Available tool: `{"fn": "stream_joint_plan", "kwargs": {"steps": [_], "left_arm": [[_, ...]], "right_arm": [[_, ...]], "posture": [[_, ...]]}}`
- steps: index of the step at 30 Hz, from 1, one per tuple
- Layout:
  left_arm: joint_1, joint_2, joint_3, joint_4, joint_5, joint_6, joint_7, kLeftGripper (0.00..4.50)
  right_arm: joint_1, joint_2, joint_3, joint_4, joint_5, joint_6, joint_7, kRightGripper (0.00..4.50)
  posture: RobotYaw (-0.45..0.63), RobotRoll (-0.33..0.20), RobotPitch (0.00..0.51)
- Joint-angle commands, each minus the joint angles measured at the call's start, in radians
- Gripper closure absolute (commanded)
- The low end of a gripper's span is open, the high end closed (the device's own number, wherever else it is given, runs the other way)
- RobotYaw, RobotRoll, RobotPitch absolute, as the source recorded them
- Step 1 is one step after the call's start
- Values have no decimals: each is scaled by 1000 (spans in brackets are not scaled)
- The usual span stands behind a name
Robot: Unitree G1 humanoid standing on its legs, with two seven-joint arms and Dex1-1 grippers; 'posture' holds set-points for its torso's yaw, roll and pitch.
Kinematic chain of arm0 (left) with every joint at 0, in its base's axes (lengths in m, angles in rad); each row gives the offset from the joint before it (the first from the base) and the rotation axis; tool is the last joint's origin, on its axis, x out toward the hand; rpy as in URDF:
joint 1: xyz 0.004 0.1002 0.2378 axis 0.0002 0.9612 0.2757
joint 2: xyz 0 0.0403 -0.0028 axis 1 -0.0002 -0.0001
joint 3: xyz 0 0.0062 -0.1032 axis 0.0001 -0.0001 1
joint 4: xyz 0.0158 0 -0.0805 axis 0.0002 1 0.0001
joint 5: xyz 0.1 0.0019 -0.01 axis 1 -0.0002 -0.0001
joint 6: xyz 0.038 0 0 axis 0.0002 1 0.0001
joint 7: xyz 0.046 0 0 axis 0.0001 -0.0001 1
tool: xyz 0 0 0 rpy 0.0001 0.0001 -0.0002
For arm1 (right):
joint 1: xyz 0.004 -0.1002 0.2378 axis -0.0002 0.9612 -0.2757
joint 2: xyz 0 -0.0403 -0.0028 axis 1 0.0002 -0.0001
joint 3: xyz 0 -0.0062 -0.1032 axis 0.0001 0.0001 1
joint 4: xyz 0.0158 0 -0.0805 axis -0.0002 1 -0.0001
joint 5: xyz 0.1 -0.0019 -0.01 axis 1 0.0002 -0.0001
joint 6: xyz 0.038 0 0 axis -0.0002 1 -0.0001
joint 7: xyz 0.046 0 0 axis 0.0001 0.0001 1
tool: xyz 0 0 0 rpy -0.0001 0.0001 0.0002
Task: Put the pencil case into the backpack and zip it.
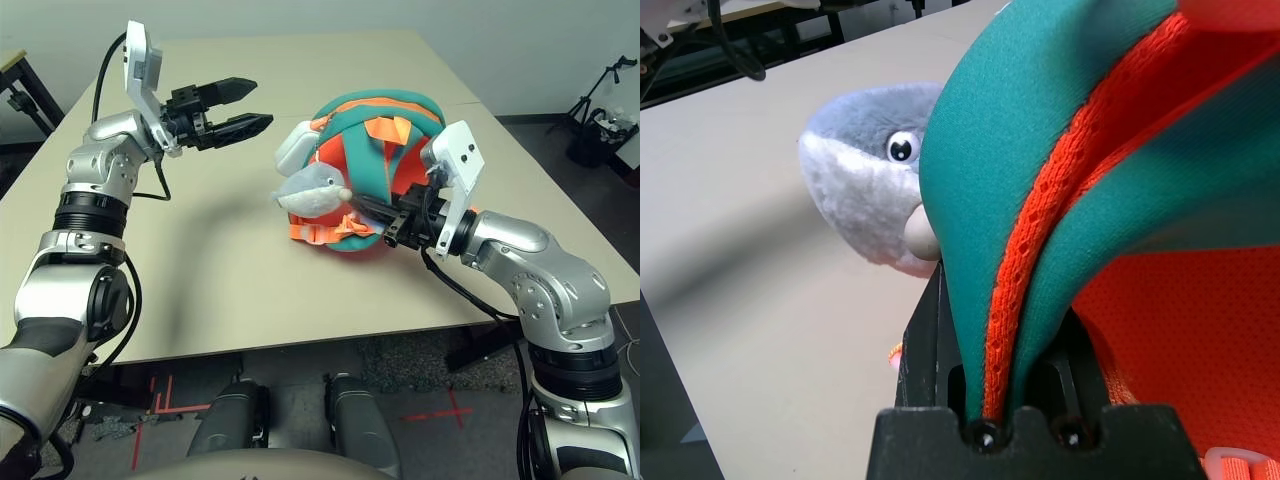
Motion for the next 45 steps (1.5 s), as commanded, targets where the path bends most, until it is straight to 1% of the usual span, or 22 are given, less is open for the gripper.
{"fn": "stream_joint_plan", "kwargs": {"steps": [1, 6, 7, 11, 18, 23, 25, 29, 35, 39, 42, 45], "left_arm": [[20, -7, -25, -47, -15, 35, -18, 2471], [38, -29, -41, -54, -9, 34, -13, 4426], [41, -35, -49, -53, -3, 23, -13, 4500], [56, -54, -71, -61, 5, -1, -13, 4500], [68, -74, -93, -26, 26, -56, -3, 4500], [63, -92, -86, 16, 37, -99, 28, 4500], [52, -105, -85, 51, 51, -137, 55, 4500], [27, -140, -85, 111, 70, -194, 92, 4500], [14, -196, -100, 154, 76, -210, 79, 4500], [7, -250, -111, 175, 80, -216, 82, 4500], [9, -282, -128, 206, 103, -239, 86, 4500], [12, -296, -136, 230, 130, -273, 104, 4500]], "right_arm": [[-9, -1, 22, 5, -1, -5, 18, 4332], [-7, -6, 16, 2, -2, -1, 20, 4332], [-7, -7, 15, 1, -2, 0, 19, 4332], [-4, -10, 11, -3, -2, 1, 17, 4332], [4, -10, 9, -13, 0, 2, 12, 4332], [9, -9, 6, -20, 3, 2, 9, 4332], [11, -10, 5, -21, 3, 3, 9, 4332], [14, -11, 2, -26, 4, 4, 7, 4332], [15, -10, 1, -28, 4, 3, 5, 4332], [14, -11, 0, -27, 2, 1, 4, 4332], [13, -11, -1, -28, 1, 1, 2, 4332], [15, -13, -3, -31, 2, 2, 0, 4332]], "posture": [[32, 0, 61], [24, 0, 66], [21, 0, 67], [15, 0, 67], [8, 0, 64], [3, 0, 64], [1, 0, 64], [-3, 0, 63], [-8, 0, 60], [-15, 0, 57], [-21, 0, 56], [-25, 0, 56]]}}
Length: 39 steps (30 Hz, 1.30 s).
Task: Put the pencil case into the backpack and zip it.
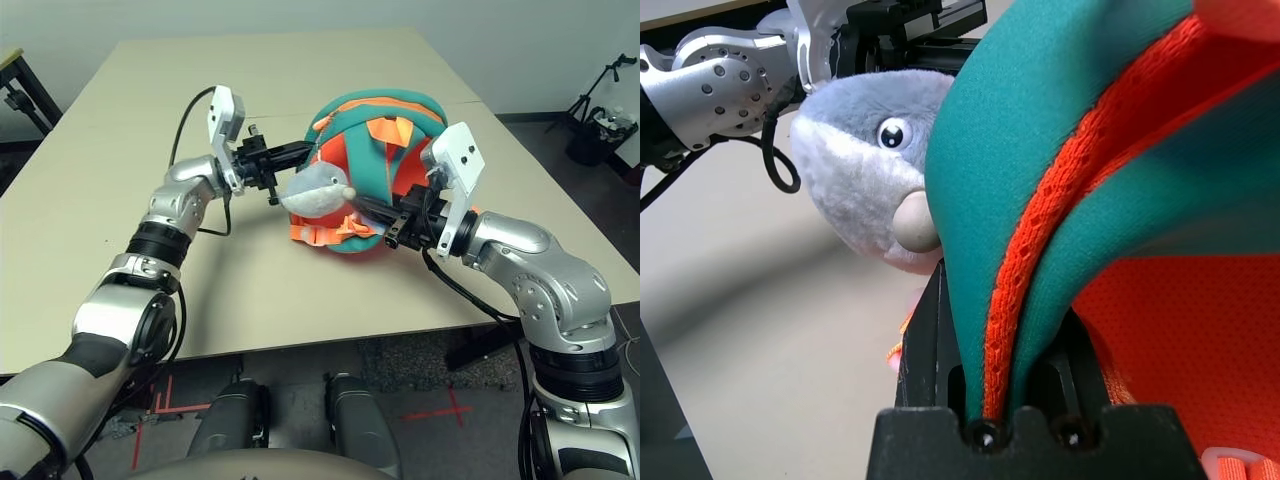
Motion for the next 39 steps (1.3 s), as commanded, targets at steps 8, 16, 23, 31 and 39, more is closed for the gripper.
{"fn": "stream_joint_plan", "kwargs": {"steps": [8, 16, 23, 31, 39], "left_arm": [[-11, 35, -10, 1, 30, -4, 7, 4500], [12, 207, 11, -162, -6, 139, -42, 4500], [85, 300, 14, -492, -165, 464, -107, 3170], [144, 366, -52, -707, -220, 623, -138, 138], [137, 326, -127, -634, -138, 511, -114, 0]], "right_arm": [[15, -5, 11, -25, 1, -2, 1, 4332], [3, -6, 34, -2, -13, -14, 18, 4332], [-9, -8, 53, 22, -31, -27, 44, 4332], [-6, -24, 54, 38, -49, -35, 69, 4332], [-1, -27, 48, 39, -56, -36, 72, 4332]], "posture": [[-15, 0, 58], [15, 0, 57], [31, 0, 47], [33, 0, 40], [30, 0, 40]]}}
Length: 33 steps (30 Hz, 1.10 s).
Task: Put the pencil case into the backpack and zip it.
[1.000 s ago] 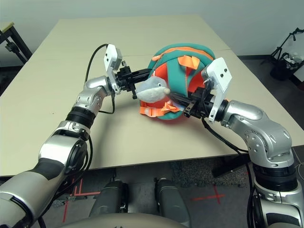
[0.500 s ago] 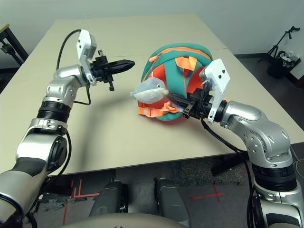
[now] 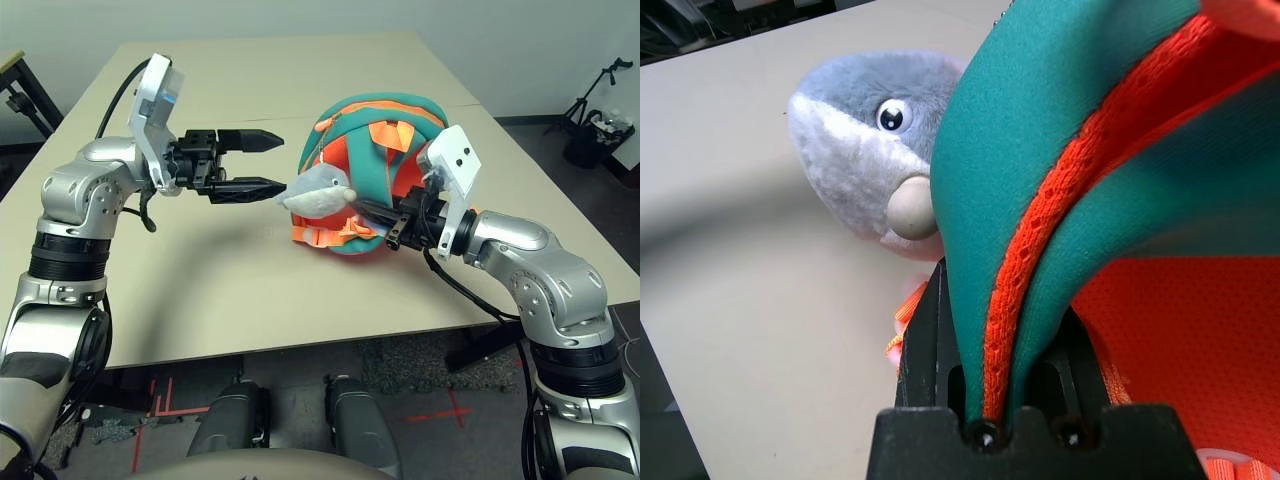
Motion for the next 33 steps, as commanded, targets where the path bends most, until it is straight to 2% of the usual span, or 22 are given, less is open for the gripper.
{"fn": "stream_joint_plan", "kwargs": {"steps": [1, 9, 12, 15, 21, 25, 27, 33], "left_arm": [[-10, -32, -45, 65, 48, -63, 9, 0], [-20, -125, -92, 182, 108, -189, 17, 0], [-19, -151, -87, 193, 98, -193, 21, 0], [-19, -151, -78, 186, 85, -173, 14, 622], [-32, -115, -54, 185, 67, -148, 2, 2876], [-24, -94, -51, 164, 56, -124, -9, 4180], [-23, -83, -42, 152, 42, -102, -13, 4456], [-39, -46, 11, 150, 3, -59, -11, 4457]], "right_arm": [[6, -5, 16, 2, -3, -1, 13, 4332], [11, 0, 13, -7, -8, -1, 6, 4332], [14, 0, 11, -11, -8, 1, 4, 4332], [18, -1, 7, -14, -7, 2, 2, 4332], [18, -1, 7, -12, -8, 0, 1, 4332], [11, 3, 13, -2, -12, -4, 3, 4332], [8, 4, 14, 1, -14, -5, 5, 4332], [3, 14, 19, 8, -16, -10, 6, 4332]], "posture": [[30, 0, 40], [12, 0, 41], [10, 0, 41], [7, 0, 41], [23, 0, 43], [28, 0, 46], [28, 0, 46], [43, 0, 51]]}}
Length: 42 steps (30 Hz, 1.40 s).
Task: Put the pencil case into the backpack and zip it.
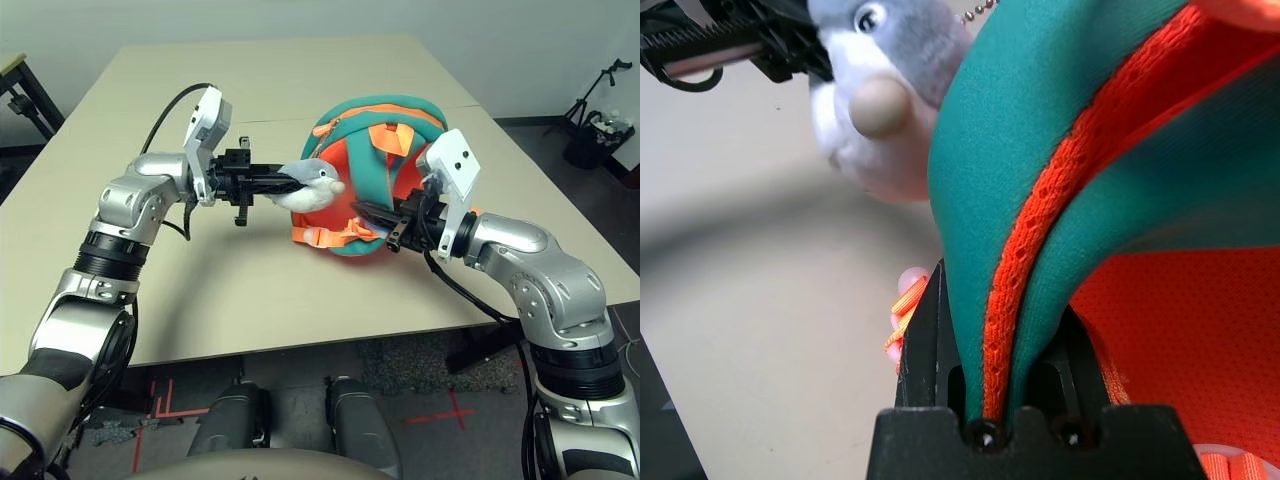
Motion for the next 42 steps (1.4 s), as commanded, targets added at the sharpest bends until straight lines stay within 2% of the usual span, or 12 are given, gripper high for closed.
{"fn": "stream_joint_plan", "kwargs": {"steps": [1, 14, 19, 30, 39, 42], "left_arm": [[-25, 30, 44, -3, -24, 19, -1, 4457], [-64, 132, 189, 47, -58, 23, 43, 4458], [1, 195, 140, 92, 21, -27, 42, 4459], [214, 134, 41, 164, 105, -78, 82, 4460], [253, 133, 26, 167, 116, -65, 77, 4460], [230, 151, 53, 164, 87, -8, 77, 3448]], "right_arm": [[-6, 5, 17, 7, 1, -5, 10, 4332], [-32, 11, 32, 31, -15, -9, 17, 4332], [-35, 10, 36, 34, -19, -6, 14, 4332], [-30, 27, 50, 24, -23, -1, 2, 4332], [-38, 26, 54, 30, -34, -3, 6, 4332], [-41, 17, 57, 35, -47, -6, 11, 4332]], "posture": [[43, 0, 51], [59, 0, 49], [60, 0, 52], [52, 0, 58], [54, 0, 61], [55, 0, 60]]}}
